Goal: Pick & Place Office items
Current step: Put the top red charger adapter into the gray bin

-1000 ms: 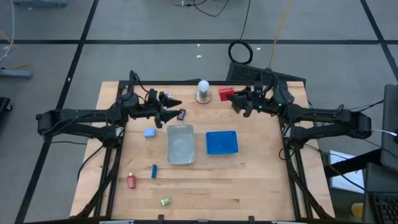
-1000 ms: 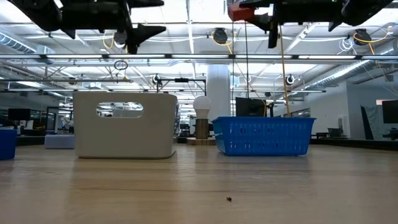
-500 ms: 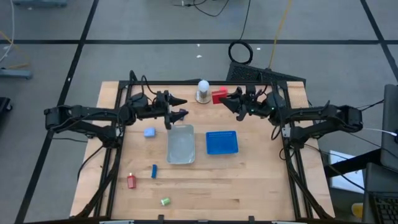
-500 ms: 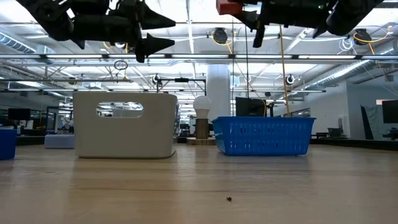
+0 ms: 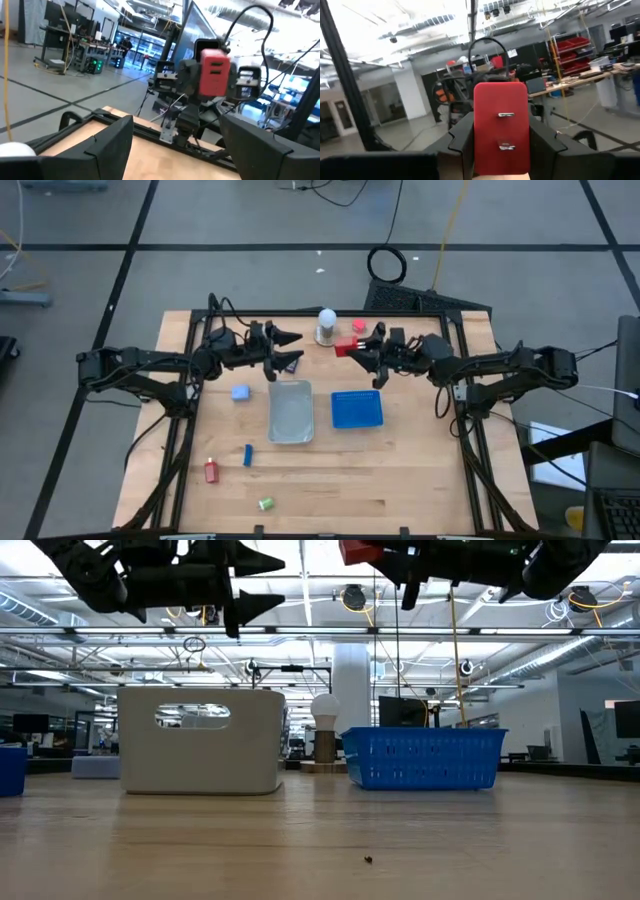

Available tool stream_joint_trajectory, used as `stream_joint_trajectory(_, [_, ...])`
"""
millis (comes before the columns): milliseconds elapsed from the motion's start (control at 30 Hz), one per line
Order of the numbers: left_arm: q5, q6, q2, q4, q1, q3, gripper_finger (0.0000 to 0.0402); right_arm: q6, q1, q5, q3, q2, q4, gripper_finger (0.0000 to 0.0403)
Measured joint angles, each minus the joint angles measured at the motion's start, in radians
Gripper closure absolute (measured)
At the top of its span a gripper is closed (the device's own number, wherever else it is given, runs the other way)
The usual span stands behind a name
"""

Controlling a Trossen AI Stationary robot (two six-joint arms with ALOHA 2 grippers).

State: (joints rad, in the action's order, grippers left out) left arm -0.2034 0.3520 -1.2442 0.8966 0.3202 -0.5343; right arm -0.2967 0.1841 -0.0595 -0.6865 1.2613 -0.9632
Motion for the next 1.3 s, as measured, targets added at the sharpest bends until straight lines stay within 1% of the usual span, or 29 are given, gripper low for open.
stream_joint_trajectory(167, [-0.003,0.044,0.0,0.005,0.0,0.0,0.0105,0.028,0.001,0.017,0.0,0.01,0.006,0.029])
stream_joint_trajectory(367, [-0.014,0.052,0.001,0.111,-0.009,-0.001,0.0105,0.023,0.001,0.029,-0.004,0.058,-0.008,0.029])
stream_joint_trajectory(533, [-0.03,0.052,-0.001,0.102,-0.01,-0.021,0.0105,0.022,0.001,0.033,-0.004,0.081,-0.067,0.029])
stream_joint_trajectory(667, [-0.037,0.062,-0.032,0.093,-0.017,-0.038,0.0105,0.022,0.001,0.033,-0.004,0.082,-0.073,0.029])
stream_joint_trajectory(833, [-0.059,0.077,-0.106,0.096,-0.028,-0.097,0.0105,0.022,0.001,0.037,-0.004,0.082,-0.073,0.029])
stream_joint_trajectory(1067, [-0.111,0.073,-0.234,0.1,-0.043,-0.217,0.0105,0.029,0.001,0.059,-0.004,0.082,-0.073,0.029])
stream_joint_trajectory(1300, [-0.114,0.071,-0.309,0.1,-0.05,-0.288,0.0105,0.029,-0.001,0.059,-0.004,0.082,-0.075,0.029])
